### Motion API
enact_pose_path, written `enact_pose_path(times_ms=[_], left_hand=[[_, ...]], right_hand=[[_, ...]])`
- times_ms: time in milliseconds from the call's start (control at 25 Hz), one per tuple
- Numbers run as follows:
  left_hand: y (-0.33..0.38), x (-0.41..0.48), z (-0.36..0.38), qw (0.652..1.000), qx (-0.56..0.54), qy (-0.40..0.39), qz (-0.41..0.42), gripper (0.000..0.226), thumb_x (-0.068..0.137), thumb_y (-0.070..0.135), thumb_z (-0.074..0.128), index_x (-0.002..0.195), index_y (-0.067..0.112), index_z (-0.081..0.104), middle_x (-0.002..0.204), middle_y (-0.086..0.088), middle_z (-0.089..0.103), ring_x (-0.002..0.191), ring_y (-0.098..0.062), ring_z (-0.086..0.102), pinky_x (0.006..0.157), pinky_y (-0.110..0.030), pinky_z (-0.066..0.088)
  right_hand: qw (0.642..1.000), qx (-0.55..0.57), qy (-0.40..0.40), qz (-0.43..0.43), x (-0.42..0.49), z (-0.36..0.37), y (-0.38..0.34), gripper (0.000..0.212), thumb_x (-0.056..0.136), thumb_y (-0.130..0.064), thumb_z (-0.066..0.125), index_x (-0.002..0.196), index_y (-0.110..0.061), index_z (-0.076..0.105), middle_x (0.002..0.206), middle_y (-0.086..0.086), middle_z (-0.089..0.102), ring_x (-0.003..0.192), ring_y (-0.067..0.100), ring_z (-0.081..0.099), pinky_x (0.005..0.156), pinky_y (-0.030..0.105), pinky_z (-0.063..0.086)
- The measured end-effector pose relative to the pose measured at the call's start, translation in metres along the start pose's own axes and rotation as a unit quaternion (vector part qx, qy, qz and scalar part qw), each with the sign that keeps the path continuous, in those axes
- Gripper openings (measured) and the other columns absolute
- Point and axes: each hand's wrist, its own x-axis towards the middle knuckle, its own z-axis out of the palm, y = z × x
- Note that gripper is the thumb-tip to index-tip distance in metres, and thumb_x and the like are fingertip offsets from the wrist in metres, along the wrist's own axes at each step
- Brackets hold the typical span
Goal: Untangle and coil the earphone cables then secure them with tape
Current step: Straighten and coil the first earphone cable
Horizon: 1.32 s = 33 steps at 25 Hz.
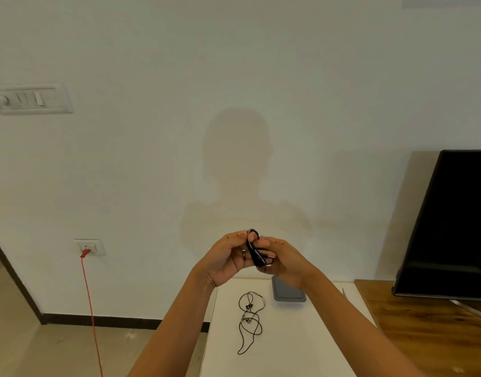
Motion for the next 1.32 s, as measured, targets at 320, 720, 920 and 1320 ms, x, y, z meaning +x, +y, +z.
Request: enact_pose_path(times_ms=[320, 720, 920, 1320], left_hand=[[0.0, -0.001, 0.005, 0.997, 0.004, 0.076, -0.01, 0.043, 0.102, 0.032, 0.031, 0.065, 0.014, 0.041, 0.056, -0.002, 0.045, 0.066, -0.025, 0.061, 0.082, -0.043, 0.054], [-0.036, 0.007, 0.029, 0.948, 0.024, 0.304, 0.097, 0.041, 0.098, 0.02, 0.042, 0.058, 0.014, 0.038, 0.05, 0.0, 0.032, 0.056, -0.019, 0.051, 0.071, -0.038, 0.056], [-0.055, 0.006, 0.04, 0.944, -0.032, 0.292, 0.149, 0.043, 0.1, 0.017, 0.036, 0.058, 0.014, 0.034, 0.053, 0.0, 0.031, 0.059, -0.014, 0.037, 0.07, -0.025, 0.051], [-0.075, -0.002, 0.064, 0.893, -0.037, 0.362, 0.265, 0.035, 0.102, 0.007, 0.033, 0.067, 0.011, 0.038, 0.056, 0.013, 0.04, 0.056, 0.0, 0.041, 0.061, -0.016, 0.038]], right_hand=[[0.992, -0.113, 0.048, 0.029, -0.01, 0.0, -0.018, 0.029, 0.089, -0.031, 0.063, 0.098, -0.006, 0.073, 0.091, 0.008, 0.073, 0.087, 0.018, 0.068, 0.081, 0.037, 0.057], [0.923, -0.337, 0.146, -0.114, 0.0, 0.013, -0.012, 0.021, 0.095, -0.021, 0.052, 0.082, -0.013, 0.066, 0.076, -0.005, 0.068, 0.064, -0.002, 0.064, 0.057, 0.008, 0.045], [0.891, -0.393, 0.147, -0.175, 0.003, 0.015, -0.003, 0.025, 0.1, -0.019, 0.042, 0.085, -0.012, 0.061, 0.07, -0.007, 0.064, 0.061, -0.001, 0.06, 0.063, 0.013, 0.049], [0.822, -0.482, 0.08, -0.293, 0.006, 0.023, 0.01, 0.034, 0.097, -0.033, 0.031, 0.091, -0.01, 0.056, 0.081, 0.0, 0.059, 0.075, 0.012, 0.051, 0.069, 0.025, 0.044]])
